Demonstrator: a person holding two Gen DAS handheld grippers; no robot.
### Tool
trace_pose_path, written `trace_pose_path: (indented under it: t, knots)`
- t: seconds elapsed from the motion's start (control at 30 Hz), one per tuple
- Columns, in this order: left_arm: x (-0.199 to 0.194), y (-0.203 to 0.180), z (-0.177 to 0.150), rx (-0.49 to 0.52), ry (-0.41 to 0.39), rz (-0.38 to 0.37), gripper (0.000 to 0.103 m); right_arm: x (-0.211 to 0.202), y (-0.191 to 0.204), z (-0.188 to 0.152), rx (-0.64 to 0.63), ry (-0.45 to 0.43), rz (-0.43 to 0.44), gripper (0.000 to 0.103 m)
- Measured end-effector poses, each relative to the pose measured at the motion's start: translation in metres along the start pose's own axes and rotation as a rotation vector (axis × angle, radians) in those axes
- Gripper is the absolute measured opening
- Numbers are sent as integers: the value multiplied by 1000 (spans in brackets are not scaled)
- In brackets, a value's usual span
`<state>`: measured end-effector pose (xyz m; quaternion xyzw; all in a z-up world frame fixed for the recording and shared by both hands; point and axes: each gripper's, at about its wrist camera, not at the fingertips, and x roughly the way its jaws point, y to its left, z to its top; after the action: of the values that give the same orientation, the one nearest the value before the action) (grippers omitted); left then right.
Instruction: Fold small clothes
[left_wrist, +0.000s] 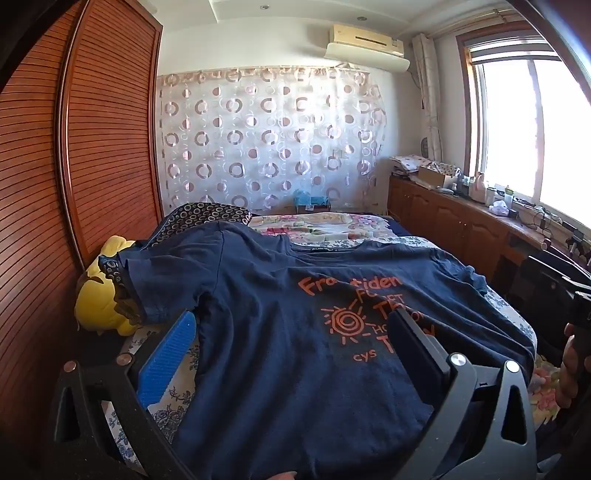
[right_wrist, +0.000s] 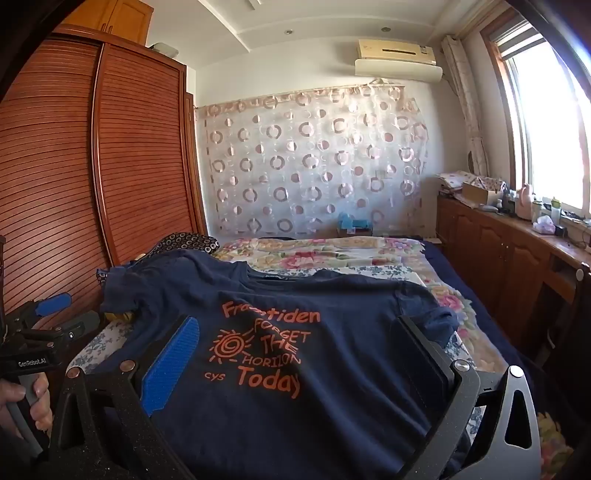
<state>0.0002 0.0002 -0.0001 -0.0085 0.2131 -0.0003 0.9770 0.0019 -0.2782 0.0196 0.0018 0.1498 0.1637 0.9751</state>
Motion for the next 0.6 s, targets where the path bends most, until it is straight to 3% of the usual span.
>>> trace_pose_path:
  t: [0.6]
  knots:
    - [0, 0, 0, 1, -2, 2, 103, 2, 0, -1, 12, 13, 2, 103]
